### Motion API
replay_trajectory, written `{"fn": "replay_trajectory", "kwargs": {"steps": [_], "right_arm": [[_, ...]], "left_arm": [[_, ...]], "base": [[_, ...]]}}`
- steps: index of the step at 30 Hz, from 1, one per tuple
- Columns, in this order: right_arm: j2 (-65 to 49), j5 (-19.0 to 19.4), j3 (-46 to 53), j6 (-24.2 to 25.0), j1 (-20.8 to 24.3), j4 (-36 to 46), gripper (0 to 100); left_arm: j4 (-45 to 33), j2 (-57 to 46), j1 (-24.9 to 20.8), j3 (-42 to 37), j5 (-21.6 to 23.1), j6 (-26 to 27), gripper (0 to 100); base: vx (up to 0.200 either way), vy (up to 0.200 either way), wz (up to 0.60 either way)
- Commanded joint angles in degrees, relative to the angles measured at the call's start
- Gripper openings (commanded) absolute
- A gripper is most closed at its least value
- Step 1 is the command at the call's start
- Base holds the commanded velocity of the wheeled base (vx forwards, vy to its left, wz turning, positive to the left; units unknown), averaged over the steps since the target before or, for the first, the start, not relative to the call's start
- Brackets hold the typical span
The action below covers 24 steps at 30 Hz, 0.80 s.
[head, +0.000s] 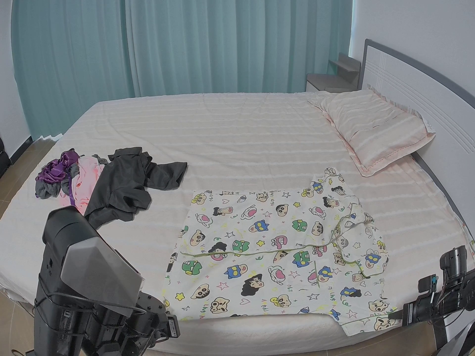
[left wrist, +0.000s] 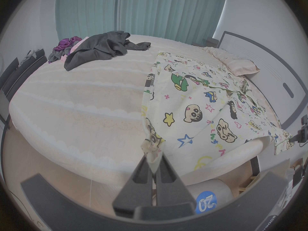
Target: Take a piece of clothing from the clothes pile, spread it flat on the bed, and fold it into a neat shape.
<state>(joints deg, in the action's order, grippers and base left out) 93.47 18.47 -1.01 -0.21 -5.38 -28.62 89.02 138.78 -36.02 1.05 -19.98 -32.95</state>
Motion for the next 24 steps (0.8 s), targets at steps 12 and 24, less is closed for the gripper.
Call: {"fn": "replay_trajectory", "kwargs": {"steps": [12, 24], "right_arm": [[-4.78, -0.01, 1.01, -3.22, 0.01, 6.12, 0], [-5.75, 0.52, -0.39, -4.98, 0.01, 8.76, 0]], "left_arm": [[-16.42, -10.02, -2.91, -0.96, 0.29, -0.10, 0], [-20.72, -14.41, -1.42, 2.38, 1.70, -0.27, 0]], "base": [[0.000, 0.000, 0.00], [0.000, 0.000, 0.00]]}}
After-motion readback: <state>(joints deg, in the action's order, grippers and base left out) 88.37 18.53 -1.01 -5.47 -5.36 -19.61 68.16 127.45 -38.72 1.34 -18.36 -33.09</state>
